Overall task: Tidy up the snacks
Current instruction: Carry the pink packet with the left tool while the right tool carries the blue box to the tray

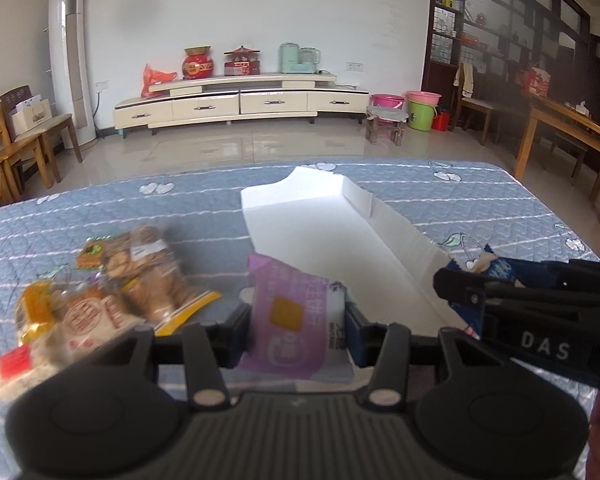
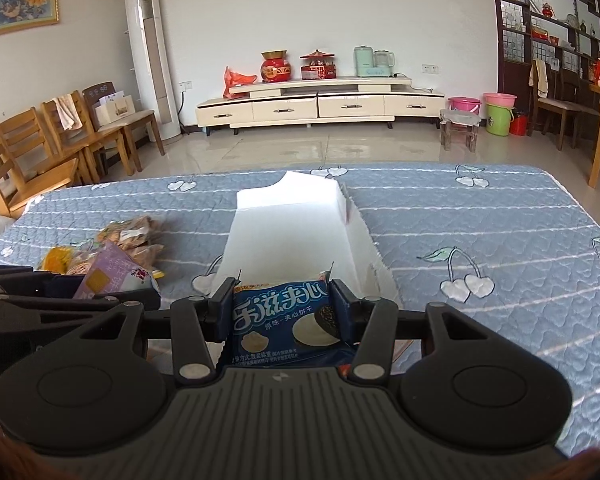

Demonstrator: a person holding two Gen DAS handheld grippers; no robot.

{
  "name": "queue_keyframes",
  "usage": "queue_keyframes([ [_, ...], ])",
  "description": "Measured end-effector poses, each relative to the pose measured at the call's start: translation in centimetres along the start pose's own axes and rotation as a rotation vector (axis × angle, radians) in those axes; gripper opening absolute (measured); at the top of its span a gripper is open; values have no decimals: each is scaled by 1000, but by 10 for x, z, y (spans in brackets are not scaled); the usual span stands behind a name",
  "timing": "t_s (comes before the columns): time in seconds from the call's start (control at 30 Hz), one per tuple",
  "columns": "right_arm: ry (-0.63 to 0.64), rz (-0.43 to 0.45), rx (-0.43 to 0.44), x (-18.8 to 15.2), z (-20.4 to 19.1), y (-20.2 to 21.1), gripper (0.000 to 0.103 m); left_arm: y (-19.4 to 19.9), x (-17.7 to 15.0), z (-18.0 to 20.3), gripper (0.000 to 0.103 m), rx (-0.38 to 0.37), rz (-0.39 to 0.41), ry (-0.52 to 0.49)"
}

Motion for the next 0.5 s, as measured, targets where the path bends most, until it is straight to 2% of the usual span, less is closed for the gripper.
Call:
queue_keyframes([
  [0.5,-19,-15,-24,5,29,-32,61,-32,10,25,48,-11,-19,8],
])
Point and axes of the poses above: each gripper's, at about its wrist camera, not at the fingertips, and y roughly against the way its jaws point, z to its right, x to its top, the point moved 3 cm from there along -y, roughly the way its jaws point, and after that the axes turned 1 degree about z, right-handed, at the moved point
